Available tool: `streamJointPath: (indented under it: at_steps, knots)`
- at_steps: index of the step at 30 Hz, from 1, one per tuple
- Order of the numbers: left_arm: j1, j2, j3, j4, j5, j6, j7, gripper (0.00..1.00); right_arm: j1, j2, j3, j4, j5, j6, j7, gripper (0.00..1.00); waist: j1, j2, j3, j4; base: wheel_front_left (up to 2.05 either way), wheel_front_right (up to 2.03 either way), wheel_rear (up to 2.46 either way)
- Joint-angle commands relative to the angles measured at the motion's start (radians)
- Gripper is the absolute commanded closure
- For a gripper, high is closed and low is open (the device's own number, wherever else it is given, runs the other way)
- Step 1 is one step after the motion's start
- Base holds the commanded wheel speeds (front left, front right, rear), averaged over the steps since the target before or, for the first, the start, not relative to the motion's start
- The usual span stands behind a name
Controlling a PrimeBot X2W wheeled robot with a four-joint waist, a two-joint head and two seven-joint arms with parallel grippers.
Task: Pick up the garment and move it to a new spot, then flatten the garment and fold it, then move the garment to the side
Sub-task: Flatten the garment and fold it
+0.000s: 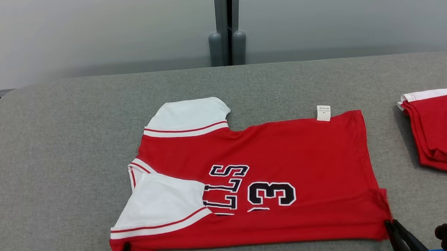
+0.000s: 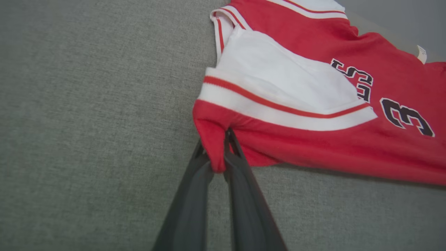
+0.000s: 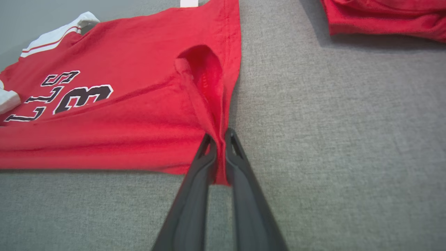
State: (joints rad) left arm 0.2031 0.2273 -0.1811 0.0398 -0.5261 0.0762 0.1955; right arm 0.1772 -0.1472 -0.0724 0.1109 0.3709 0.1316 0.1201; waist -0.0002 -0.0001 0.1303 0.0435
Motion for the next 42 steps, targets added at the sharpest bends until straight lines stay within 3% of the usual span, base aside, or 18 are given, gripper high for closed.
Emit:
streamJointPath:
  at_steps: [1, 7, 13, 19, 28, 36, 42]
  knots:
    - [-0.013, 0.001, 0.0, 0.001, 0.014, 0.008, -0.021, 0.0, 0.005, -0.007, -0.001, 0.002, -0.006, -0.002, -0.016, 0.0, 0.0002, 0.0001, -0.007, -0.005, 0.0, 0.0, 0.0]
    - [-0.083, -0.018, -0.011, -0.008, 0.108, 0.031, -0.191, 0.0, -0.062, 0.004, 0.005, -0.031, -0.061, -0.001, -0.127, 0.0, 0.0002, 0.0001, -0.024, -0.025, 0.0, 0.0, 0.0]
    - [-0.154, 0.002, -0.026, -0.045, 0.21, 0.051, -0.316, 0.0, -0.116, 0.021, 0.02, -0.156, -0.127, -0.001, -0.189, 0.0, 0.0002, 0.0001, -0.033, -0.047, 0.0, 0.0, 0.0]
    - [-0.185, 0.026, -0.034, -0.085, 0.254, 0.074, -0.308, 0.0, -0.119, 0.035, 0.027, -0.258, -0.153, -0.001, -0.161, 0.0, 0.0002, 0.0001, -0.041, -0.052, 0.0, 0.0, 0.0]
    - [-0.184, 0.037, -0.025, -0.099, 0.245, 0.089, -0.278, 0.0, -0.113, 0.044, 0.015, -0.29, -0.156, -0.001, -0.139, 0.0, 0.0002, 0.0001, -0.014, -0.047, 0.0, 0.0, 0.0]
    - [-0.445, 0.037, -0.054, -0.032, 0.206, 0.006, -0.188, 0.0, -0.159, 0.05, 0.006, -0.31, -0.161, -0.001, -0.132, 0.0, 0.0002, 0.0001, 0.097, -0.048, 0.0, 0.0, 0.0]
    - [-0.72, 0.016, -0.101, 0.155, 0.181, -0.083, -0.092, 0.0, -0.207, 0.055, 0.024, -0.296, -0.158, -0.001, -0.148, 0.0, 0.0002, 0.0001, 0.186, -0.082, 0.0, 0.0, 0.0]
